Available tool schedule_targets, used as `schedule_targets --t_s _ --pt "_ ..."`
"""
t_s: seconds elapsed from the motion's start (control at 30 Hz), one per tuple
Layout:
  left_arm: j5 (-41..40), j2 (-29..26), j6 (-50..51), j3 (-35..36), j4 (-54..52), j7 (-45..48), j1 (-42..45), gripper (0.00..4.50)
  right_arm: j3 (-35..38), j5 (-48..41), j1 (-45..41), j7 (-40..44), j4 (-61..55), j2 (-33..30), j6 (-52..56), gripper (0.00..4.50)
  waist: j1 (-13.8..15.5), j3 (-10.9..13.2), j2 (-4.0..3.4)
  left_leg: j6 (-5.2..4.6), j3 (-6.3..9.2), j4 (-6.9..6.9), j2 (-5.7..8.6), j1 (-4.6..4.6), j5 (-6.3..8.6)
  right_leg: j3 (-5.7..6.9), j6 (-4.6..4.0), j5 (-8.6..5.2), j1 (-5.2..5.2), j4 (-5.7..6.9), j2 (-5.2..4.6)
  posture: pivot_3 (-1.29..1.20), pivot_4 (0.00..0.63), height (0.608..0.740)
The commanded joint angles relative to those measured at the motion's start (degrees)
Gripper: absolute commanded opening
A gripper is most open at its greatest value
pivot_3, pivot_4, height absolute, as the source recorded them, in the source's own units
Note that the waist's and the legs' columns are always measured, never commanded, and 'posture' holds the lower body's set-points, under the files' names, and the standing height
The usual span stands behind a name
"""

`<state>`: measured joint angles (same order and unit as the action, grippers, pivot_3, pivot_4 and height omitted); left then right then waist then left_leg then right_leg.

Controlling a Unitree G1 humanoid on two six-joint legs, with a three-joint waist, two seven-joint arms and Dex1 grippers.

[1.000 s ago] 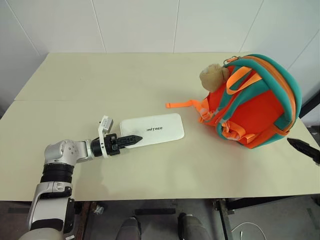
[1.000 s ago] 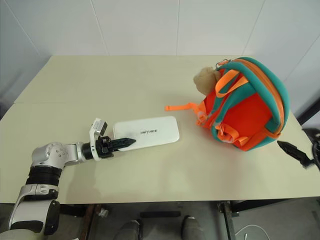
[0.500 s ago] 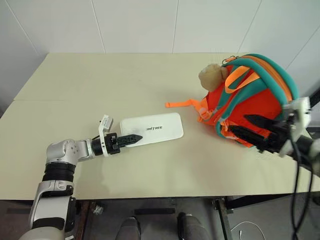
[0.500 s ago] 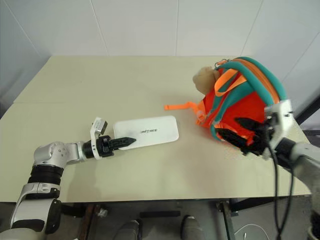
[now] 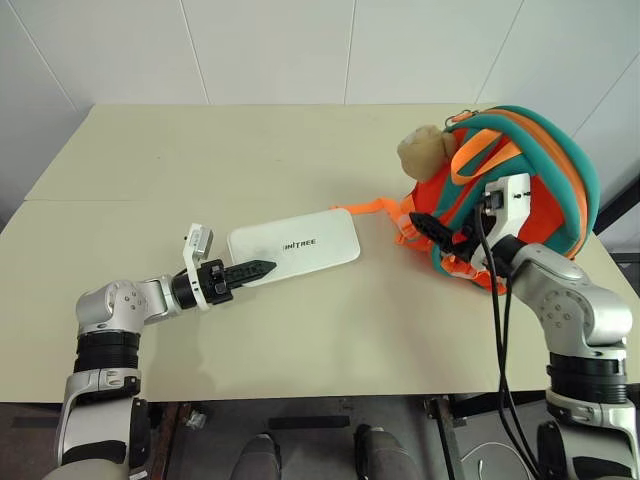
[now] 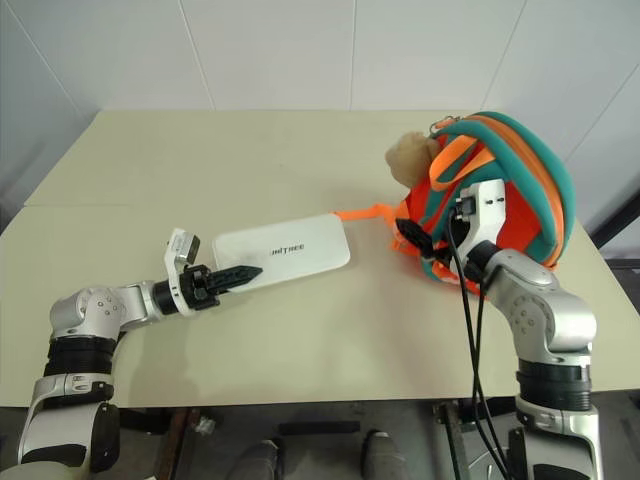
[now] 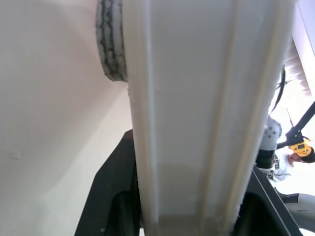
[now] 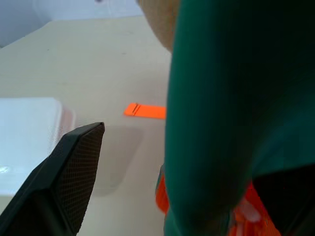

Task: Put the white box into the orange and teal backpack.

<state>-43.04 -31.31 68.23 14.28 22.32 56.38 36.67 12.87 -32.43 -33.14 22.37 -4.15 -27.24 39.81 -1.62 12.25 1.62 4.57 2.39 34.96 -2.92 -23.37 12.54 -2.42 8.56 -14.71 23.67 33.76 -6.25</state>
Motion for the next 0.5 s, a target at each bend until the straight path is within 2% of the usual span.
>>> schedule_targets --t_s 0.03,0.1,0.27,0.33,0.47,0.5 --pt "-2.2 -0.6 0.1 2.5 -2.7 -0.4 -0.6 1.4 0.3 3.4 -1.7 -1.4 1.9 2.4 -7.7 4.29 0.0 0.0 0.0 0.0 0.0 -0.01 0.0 0.0 0.0 0.0 0.27 0.14 0.0 0.0 0.0 0.0 0.15 0.74" --pt "-2.3 -0.4 -0.1 2.8 -3.0 -0.8 -0.8 1.4 0.0 4.3 -2.4 -0.3 3.7 4.3 -11.8 3.9 0.0 0.0 0.0 0.0 0.0 -0.02 0.0 0.0 0.0 0.0 0.31 0.15 0.0 -0.01 0.0 0.0 0.15 0.74" --pt "-2.7 -0.3 -0.4 3.7 -3.8 -1.7 -0.9 1.4 -0.6 3.6 -2.8 4.2 4.8 7.2 -18.7 2.21 -0.2 0.0 -0.02 0.02 0.0 -0.02 0.0 0.02 -0.01 0.0 0.34 0.17 0.0 0.03 0.01 0.0 0.15 0.74" --pt "-2.9 -0.9 -0.9 4.6 -4.1 -1.9 -1.2 1.4 -0.6 -2.7 -1.7 10.8 0.6 8.2 -17.9 1.53 -0.2 0.0 -0.03 0.02 0.0 -0.04 0.0 0.03 -0.01 0.0 0.34 0.17 0.0 0.03 0.01 0.0 0.15 0.74" --pt "-2.2 -1.9 -3.1 6.5 -4.6 -2.5 -2.2 1.4 -1.3 -16.9 -0.5 19.7 -5.8 6.5 -5.9 0.09 -0.3 0.0 -0.04 0.03 0.0 -0.16 -0.02 0.06 -0.01 0.0 0.37 0.1 0.01 0.08 0.02 0.0 0.15 0.74" --pt "-2.2 -2.1 -3.7 7.0 -5.0 -2.8 -2.7 1.4 -0.5 -21.4 -0.6 20.5 -6.9 6.2 -2.6 0.02 -0.3 0.0 -0.04 0.04 0.0 -0.18 -0.03 0.07 -0.01 0.0 0.36 0.09 0.01 0.08 0.02 0.0 0.15 0.74"
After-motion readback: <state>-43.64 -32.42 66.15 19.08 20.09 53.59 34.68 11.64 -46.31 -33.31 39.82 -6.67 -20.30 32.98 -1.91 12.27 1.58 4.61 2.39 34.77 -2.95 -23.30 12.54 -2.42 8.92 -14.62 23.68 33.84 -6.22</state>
